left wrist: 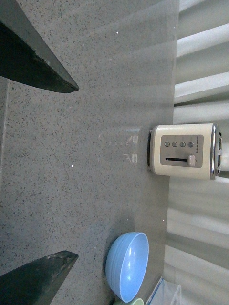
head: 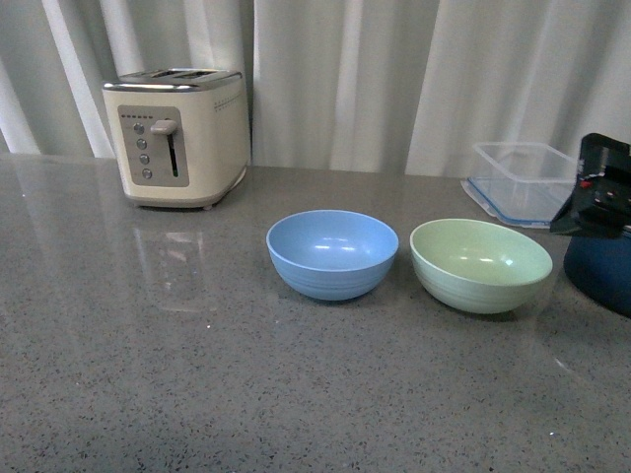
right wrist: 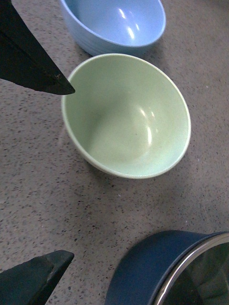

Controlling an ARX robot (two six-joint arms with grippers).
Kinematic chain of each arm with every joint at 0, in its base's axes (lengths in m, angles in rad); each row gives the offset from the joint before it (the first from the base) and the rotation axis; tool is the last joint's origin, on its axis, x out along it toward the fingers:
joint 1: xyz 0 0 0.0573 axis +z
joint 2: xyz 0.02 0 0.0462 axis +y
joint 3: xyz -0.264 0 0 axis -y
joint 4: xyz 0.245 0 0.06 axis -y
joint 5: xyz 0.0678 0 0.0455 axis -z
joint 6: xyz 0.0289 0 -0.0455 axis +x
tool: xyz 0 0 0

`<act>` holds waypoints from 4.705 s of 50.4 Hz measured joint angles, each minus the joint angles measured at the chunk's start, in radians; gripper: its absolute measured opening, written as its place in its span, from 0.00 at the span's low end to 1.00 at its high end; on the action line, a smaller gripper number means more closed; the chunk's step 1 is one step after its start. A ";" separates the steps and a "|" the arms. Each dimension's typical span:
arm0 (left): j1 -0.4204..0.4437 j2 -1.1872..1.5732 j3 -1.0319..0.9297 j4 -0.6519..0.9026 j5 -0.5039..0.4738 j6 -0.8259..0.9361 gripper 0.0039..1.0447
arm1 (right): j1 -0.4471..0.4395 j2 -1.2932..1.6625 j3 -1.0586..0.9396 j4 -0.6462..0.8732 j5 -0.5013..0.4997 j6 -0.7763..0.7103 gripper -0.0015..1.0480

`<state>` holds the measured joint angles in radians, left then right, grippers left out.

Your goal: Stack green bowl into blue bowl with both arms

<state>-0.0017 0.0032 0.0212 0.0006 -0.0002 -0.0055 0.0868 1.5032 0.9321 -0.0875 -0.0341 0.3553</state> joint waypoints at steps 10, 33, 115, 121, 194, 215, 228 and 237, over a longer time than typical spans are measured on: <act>0.000 0.000 0.000 0.000 0.000 0.000 0.94 | 0.002 0.163 0.157 -0.028 0.059 0.080 0.90; 0.000 0.000 0.000 0.000 0.000 0.000 0.94 | -0.003 0.435 0.335 -0.060 0.132 0.101 0.88; 0.000 0.000 0.000 0.000 0.000 0.000 0.94 | 0.256 0.520 0.668 -0.163 0.124 0.086 0.02; 0.000 0.000 0.000 0.000 0.000 0.000 0.94 | 0.262 0.555 0.692 -0.171 0.126 0.086 0.02; 0.000 0.000 0.000 0.000 -0.002 0.000 0.94 | 0.104 -0.238 -0.539 0.960 0.218 -0.342 0.26; 0.000 0.000 0.000 0.000 -0.002 0.001 0.94 | 0.010 -0.497 -0.772 0.922 0.130 -0.353 0.01; 0.000 0.000 0.000 0.000 -0.002 0.000 0.94 | -0.084 -0.687 -0.855 0.813 0.041 -0.353 0.01; 0.000 0.000 0.000 0.000 -0.002 0.001 0.94 | -0.084 -0.745 -0.913 0.816 0.039 -0.353 0.01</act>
<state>-0.0017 0.0032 0.0212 0.0006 -0.0025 -0.0048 0.0025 0.7578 0.0193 0.7280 0.0044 0.0025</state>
